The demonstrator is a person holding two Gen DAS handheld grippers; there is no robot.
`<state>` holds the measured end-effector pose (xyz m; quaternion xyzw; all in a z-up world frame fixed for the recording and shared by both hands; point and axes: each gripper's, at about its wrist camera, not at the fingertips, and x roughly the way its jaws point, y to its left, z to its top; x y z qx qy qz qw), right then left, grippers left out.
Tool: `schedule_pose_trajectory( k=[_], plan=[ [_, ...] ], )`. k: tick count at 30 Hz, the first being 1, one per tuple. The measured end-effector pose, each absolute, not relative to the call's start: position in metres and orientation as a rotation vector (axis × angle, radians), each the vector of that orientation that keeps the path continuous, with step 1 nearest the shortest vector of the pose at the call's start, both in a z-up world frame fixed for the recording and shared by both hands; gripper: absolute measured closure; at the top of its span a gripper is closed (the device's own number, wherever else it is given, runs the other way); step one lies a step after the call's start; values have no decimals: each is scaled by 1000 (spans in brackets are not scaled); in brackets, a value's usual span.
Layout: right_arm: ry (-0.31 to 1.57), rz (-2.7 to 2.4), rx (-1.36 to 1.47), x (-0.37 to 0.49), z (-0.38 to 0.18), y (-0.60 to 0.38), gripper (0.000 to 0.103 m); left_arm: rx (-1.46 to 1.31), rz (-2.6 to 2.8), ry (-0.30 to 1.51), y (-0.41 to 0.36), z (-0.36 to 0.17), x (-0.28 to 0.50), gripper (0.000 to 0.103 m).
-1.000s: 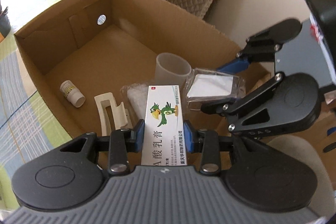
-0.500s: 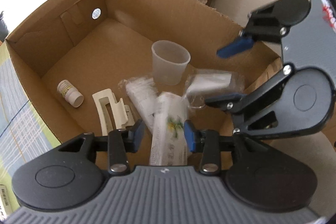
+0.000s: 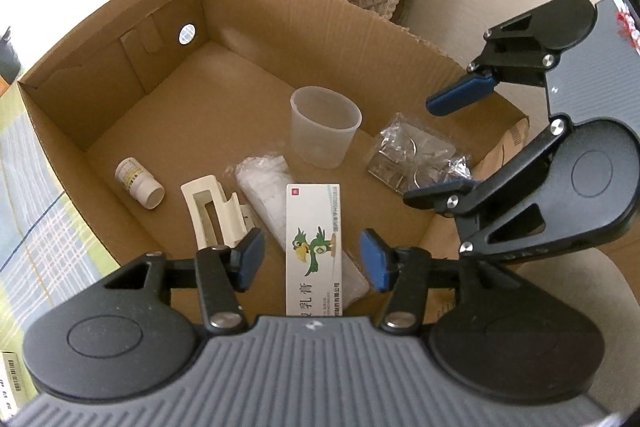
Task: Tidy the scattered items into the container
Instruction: 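Open the left tool to drop the box while the right tool releases the bag, then lift both tools out of the box and move toward the remaining table items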
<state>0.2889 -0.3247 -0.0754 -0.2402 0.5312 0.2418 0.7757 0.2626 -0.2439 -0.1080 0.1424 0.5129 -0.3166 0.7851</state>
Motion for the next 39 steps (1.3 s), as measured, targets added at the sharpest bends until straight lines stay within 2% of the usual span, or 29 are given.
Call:
schedule_pose_trajectory(
  k=[3,12,14,17,18,20,28,32,39],
  plan=[
    [1153,517,-500,288,-75,-326,32,307,-674,1098,-243,-106,262,47],
    [1143,502,-447,283,-66,-329,32,311,-665,1075,-240,-98,257,45],
    [1138,495,-429,281,-63,-331,32,311,-660,1064,-238,-95,255,42],
    [1118,476,-402,276,-58,-334,16,304,-642,1044,-231,-89,251,32],
    [1107,473,-391,274,-56,-335,14,300,-634,1038,-228,-86,250,25],
    [1087,464,-359,269,-51,-337,10,293,-619,1026,-223,-82,248,22],
    [1021,432,-279,250,-36,-331,9,254,-573,981,-204,-63,235,14],
    [986,381,-253,237,-30,-326,0,221,-547,965,-192,-52,228,9],
    [956,281,-131,214,-18,-318,0,157,-494,971,-169,-39,214,6]
  ],
)
